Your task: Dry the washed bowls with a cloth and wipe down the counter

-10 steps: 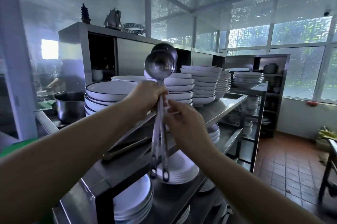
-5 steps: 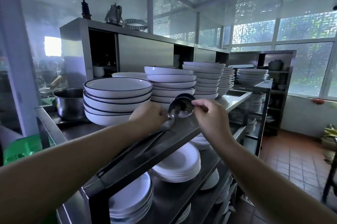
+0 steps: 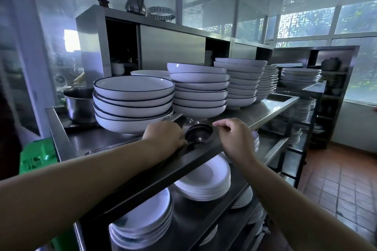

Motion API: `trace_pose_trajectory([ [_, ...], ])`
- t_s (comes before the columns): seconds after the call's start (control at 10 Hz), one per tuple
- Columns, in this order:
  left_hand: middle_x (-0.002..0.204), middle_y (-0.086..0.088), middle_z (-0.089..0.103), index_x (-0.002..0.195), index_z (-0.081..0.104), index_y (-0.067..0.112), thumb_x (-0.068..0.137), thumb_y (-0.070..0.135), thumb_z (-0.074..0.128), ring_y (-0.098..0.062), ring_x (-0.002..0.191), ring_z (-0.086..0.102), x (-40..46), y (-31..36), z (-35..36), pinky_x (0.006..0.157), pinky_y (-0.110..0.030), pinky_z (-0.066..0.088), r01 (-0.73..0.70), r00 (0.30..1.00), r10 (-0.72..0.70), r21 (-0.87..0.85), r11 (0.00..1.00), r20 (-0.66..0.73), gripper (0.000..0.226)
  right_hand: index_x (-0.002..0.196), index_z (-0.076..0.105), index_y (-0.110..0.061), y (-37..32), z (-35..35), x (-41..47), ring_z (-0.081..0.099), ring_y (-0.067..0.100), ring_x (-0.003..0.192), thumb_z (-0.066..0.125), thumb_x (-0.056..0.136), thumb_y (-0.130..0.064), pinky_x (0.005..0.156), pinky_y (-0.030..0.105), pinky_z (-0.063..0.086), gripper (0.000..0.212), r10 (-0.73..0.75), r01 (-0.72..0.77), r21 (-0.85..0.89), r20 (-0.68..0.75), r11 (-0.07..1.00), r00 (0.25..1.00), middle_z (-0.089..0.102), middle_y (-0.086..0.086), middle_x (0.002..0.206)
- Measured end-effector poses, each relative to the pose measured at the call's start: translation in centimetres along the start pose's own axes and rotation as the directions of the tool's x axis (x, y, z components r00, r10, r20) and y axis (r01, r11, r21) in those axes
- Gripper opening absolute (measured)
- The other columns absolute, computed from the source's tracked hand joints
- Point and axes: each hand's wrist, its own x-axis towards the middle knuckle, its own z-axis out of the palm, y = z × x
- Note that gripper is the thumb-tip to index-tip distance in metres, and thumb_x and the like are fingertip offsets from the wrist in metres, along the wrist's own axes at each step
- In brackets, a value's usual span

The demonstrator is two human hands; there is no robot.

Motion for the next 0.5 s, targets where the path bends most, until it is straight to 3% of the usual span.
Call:
trace_pose_trajectory([
  [0.1,0.062,0.005,0.039,0.064,0.050,0.018,0.085,0.054,0.052,-0.021,0.069,0.046,-0.2,-0.1,-0.4,0.045,-0.025,0.020,-0.028,0.998,0.024,0.072,0.997,0.057,0.041,0.094,0.073,-0.019,-0.2,0.3,0.0,0.056,0.019,0.101,0.054,0.087,-0.006,0.085,0.029,0.042,0.024,-0.039,0.040,-0.014,0.027,0.999,0.999,0.064,-0.005,0.097],
  [0.2,0.078,-0.002,0.057,0.082,0.061,0.016,0.086,0.052,0.052,-0.027,0.081,0.058,-0.6,0.1,-0.8,0.045,-0.026,0.021,-0.109,0.994,0.105,0.136,0.985,0.038,0.038,0.094,0.073,-0.019,-0.3,0.5,-0.1,0.054,0.018,0.102,0.055,0.086,-0.005,0.081,0.027,0.038,0.024,-0.070,0.071,-0.019,0.027,0.997,0.997,0.066,-0.003,0.097],
  [0.3,0.091,-0.006,0.064,0.087,0.061,0.015,0.086,0.051,0.052,-0.027,0.085,0.060,-1.5,0.1,-1.5,0.053,-0.028,0.031,-0.154,0.988,0.150,0.146,0.977,0.035,0.037,0.092,0.073,-0.019,-0.6,0.4,-0.3,0.053,0.018,0.101,0.056,0.086,-0.007,0.083,0.029,0.039,0.023,-0.074,0.074,-0.018,0.022,0.997,0.997,0.066,-0.002,0.095],
  [0.4,0.099,-0.005,0.065,0.092,0.061,0.017,0.089,0.043,0.050,-0.028,0.092,0.061,-2.8,0.2,-3.0,0.060,-0.030,0.034,-0.174,0.983,0.181,0.160,0.972,-0.031,0.029,0.089,0.074,-0.020,-1.4,-0.1,-1.5,0.054,0.020,0.099,0.058,0.084,-0.010,0.084,0.033,0.042,0.020,-0.104,0.104,-0.048,0.006,0.993,0.995,0.067,-0.001,0.093],
  [0.5,0.100,-0.001,0.065,0.093,0.060,0.020,0.091,0.036,0.045,-0.026,0.091,0.062,-4.2,0.4,-4.6,0.058,-0.029,0.032,-0.208,0.959,0.236,0.174,0.962,-0.159,0.022,0.090,0.074,-0.024,-2.8,-0.7,-2.7,0.053,0.018,0.099,0.056,0.084,-0.014,0.080,0.027,0.038,0.021,-0.085,0.081,-0.156,-0.018,0.984,0.996,0.066,-0.004,0.095],
])
